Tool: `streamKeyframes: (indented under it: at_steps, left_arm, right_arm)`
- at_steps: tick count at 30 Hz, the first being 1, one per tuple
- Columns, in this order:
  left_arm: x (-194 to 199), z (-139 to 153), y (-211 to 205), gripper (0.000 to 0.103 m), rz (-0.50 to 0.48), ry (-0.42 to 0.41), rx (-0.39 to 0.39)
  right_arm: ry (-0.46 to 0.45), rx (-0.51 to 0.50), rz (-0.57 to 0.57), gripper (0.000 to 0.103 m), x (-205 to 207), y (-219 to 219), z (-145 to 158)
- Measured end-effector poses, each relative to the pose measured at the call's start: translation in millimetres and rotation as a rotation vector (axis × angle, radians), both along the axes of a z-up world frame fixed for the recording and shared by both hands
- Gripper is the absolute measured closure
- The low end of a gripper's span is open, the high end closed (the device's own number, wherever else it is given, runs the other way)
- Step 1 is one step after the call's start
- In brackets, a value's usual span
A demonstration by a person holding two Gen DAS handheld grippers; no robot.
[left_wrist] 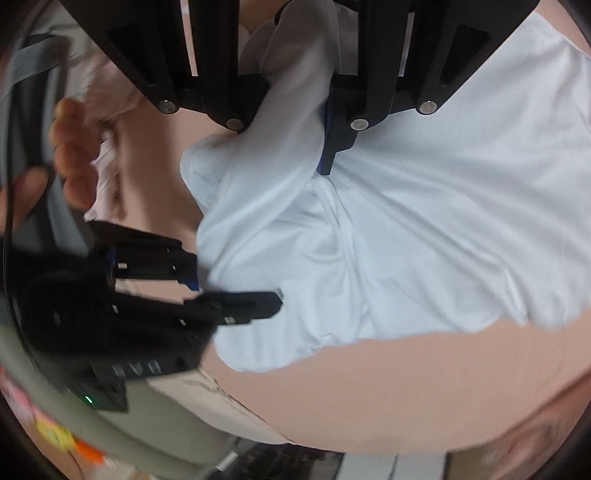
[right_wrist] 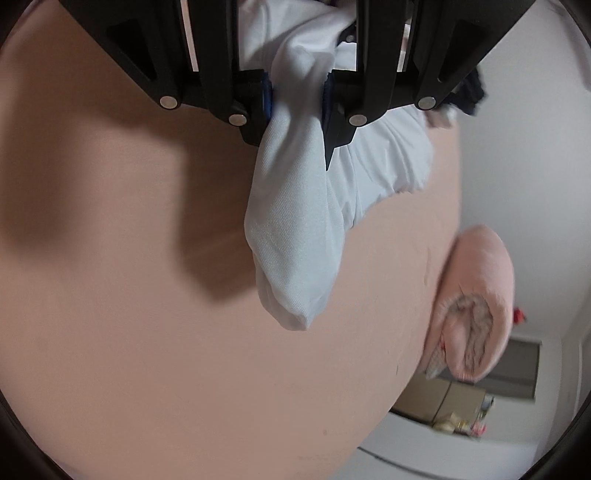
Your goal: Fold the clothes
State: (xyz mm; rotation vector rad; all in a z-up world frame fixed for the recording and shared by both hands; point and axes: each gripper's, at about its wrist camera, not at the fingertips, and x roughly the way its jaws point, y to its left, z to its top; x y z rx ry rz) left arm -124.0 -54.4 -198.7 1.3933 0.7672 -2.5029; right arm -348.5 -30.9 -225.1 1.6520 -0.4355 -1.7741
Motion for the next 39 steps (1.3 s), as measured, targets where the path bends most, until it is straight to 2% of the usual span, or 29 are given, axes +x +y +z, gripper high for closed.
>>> streamKeyframes:
  at_steps: [3,12,21,32,39]
  left_arm:
    - [4,0,-10,0.085,0.016,0.02,0.069]
    - [14,14,-18,0.085,-0.002,0.082,0.102]
    - [28,33,-44,0.085,0.026,0.155,0.201]
    - [48,42,-80,0.085,0.072,0.2,0.256]
    - [61,36,-108,0.085,0.12,0.209,0.288]
  right_arm:
    - [0.041,0.052,0.022,0.085,4,-13,13]
    - [0.124,0.15,0.097,0.085,22,-38,45]
    - [0.241,0.229,0.194,0.085,46,-80,87]
    - [0.275,0.302,0.278,0.085,74,-128,109]
    - [0.291,0.357,0.339,0.085,92,-163,109]
